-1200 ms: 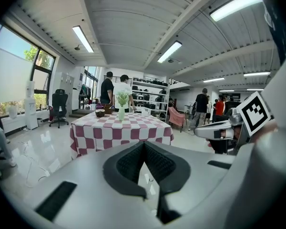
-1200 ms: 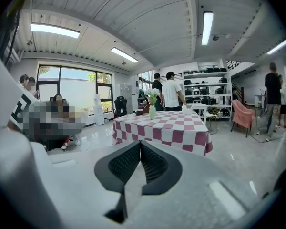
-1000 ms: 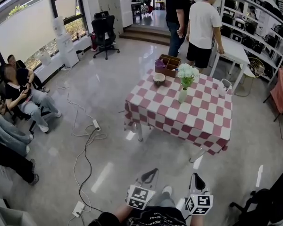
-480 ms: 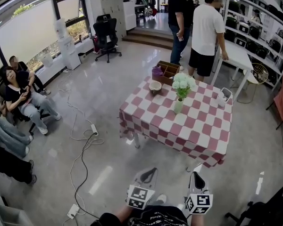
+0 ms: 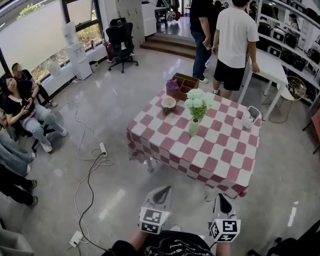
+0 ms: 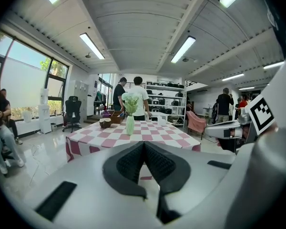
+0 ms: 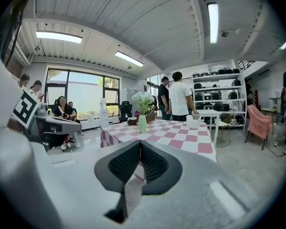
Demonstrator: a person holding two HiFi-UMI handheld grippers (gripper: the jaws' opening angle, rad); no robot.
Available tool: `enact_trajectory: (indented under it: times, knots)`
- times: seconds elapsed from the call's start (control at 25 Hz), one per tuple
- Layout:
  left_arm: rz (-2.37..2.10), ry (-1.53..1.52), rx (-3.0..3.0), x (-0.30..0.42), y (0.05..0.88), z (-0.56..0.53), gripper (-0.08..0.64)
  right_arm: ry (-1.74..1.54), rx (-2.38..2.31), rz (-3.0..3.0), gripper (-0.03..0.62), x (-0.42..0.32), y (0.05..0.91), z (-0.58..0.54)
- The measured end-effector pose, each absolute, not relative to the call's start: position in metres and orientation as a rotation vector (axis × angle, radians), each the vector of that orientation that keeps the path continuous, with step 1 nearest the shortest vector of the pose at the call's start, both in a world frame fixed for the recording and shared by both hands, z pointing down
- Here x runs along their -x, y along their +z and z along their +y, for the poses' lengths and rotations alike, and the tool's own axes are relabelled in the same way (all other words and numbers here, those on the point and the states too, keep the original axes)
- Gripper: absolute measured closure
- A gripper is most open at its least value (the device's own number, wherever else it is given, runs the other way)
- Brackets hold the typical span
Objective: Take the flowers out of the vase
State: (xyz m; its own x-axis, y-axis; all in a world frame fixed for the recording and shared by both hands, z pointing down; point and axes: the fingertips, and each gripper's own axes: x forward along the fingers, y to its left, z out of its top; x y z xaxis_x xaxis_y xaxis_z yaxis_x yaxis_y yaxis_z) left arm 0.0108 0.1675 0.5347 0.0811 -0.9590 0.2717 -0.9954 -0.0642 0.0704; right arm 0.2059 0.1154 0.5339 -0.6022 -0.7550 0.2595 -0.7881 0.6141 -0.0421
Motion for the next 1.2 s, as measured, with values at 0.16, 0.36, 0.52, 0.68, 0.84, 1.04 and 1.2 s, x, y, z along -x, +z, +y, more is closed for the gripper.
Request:
enact_trajectory:
  times: [0.16, 0.36, 0.52, 0.68, 0.84, 1.04, 1.2]
  knots:
    - [-1.968, 0.242, -2.118, -0.018, 0.538, 0.154, 0.549, 0.236, -1.269, -2.636, 0.586, -0.210, 0.536, 0.101]
    - [-1.977, 0.235, -2.105, -0.022, 0.537, 0.142, 0.549, 0.250, -1.243, -2.642, 0.586, -0.210, 0.539, 0.089]
    - [-1.989, 0.227, -2.091, -0.020, 0.537, 0.134, 0.549, 0.252, -1.226, -2.648, 0.586, -0.208, 0.539, 0.082]
    - [-1.996, 0.222, -2.082, -0.014, 0.538, 0.124, 0.549, 0.246, -1.217, -2.647, 0.586, -0.204, 0.541, 0.073]
    - [-1.995, 0.222, -2.074, -0.007, 0.541, 0.115, 0.549, 0.255, -1.217, -2.635, 0.586, -0.199, 0.545, 0.065]
    - [-1.983, 0.214, -2.074, 0.007, 0.544, 0.095, 0.549, 0.261, -1.211, -2.627, 0.586, -0.185, 0.551, 0.054]
    - [-1.965, 0.202, -2.096, 0.016, 0.543, 0.073, 0.549, 0.253, -1.243, -2.610, 0.586, -0.177, 0.553, 0.037]
